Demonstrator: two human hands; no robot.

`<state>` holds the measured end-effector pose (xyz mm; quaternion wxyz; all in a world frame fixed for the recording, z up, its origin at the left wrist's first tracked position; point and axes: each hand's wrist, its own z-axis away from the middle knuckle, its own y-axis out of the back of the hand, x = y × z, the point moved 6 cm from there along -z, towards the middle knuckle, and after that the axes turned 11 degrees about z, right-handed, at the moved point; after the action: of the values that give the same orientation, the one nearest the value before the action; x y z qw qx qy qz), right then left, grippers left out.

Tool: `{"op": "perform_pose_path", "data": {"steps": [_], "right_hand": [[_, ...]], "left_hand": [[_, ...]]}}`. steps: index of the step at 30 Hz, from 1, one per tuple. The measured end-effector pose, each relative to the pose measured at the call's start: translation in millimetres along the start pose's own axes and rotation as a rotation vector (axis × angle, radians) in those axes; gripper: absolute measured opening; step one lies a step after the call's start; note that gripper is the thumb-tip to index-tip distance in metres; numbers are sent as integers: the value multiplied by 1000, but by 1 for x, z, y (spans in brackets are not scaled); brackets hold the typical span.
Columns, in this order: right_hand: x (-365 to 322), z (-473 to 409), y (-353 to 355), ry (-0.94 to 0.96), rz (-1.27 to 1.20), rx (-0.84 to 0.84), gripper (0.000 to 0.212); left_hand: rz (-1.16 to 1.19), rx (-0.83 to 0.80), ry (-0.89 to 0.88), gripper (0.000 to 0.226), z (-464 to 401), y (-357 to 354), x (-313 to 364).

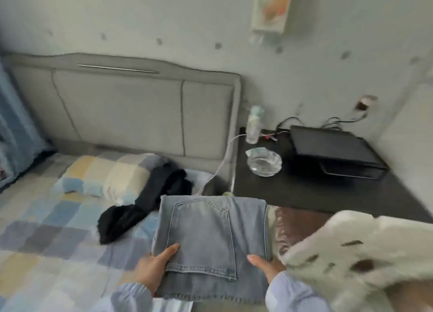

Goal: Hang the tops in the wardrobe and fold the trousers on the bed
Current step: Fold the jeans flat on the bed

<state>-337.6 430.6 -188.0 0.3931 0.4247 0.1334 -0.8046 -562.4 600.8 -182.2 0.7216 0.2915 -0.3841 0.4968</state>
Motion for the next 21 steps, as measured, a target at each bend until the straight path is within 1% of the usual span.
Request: {"op": "perform_pose_path", "data": {"steps": [1,2,3,4,5,7,8,9,10,12,13,15,16,18,19,21], "right_hand": [[11,9,44,-5,-76,71,87],[28,15,89,-12,-137,143,89],[44,29,131,0,-169,175,102],[69,39,175,2,-206,233,113],[95,46,214,-7,-276,292,119],[129,78,288,5,-343,416,131],[143,94,320,33,-389,493,136],[155,110,350,47,-424,543,132],[167,124,375,8,-441,571,124],[197,139,422,-56,-541,609,113],[212,147,442,-42,-576,624,114],[235,159,476,-65,-637,668,122],[241,167,489,-76,-679,675,111],[255,175,511,-88,-735,711,74],[262,174,522,-96,-741,712,67],[276,168,546,-135,-780,771,69]], "left_hand": [[-37,-83,-3,62,15,-47,10],[-66,-166,-32,56,24,-94,15],[-140,-226,-26,55,37,-140,16],[-211,-312,-51,63,48,-187,14],[-284,-376,-45,74,63,-229,10],[-354,-535,-54,88,100,-316,-3],[-378,-603,-94,95,119,-354,-11],[-414,-650,-113,103,139,-390,-20],[-431,-713,-131,106,156,-425,-32],[-505,-780,-95,96,188,-481,-54],[-552,-798,-66,91,203,-505,-64],[-611,-838,-37,91,222,-549,-89],[-630,-866,-45,91,230,-569,-100],[-658,-888,-47,90,240,-604,-120],[-670,-898,-21,88,243,-620,-129],[-729,-914,42,81,245,-651,-146]]}}
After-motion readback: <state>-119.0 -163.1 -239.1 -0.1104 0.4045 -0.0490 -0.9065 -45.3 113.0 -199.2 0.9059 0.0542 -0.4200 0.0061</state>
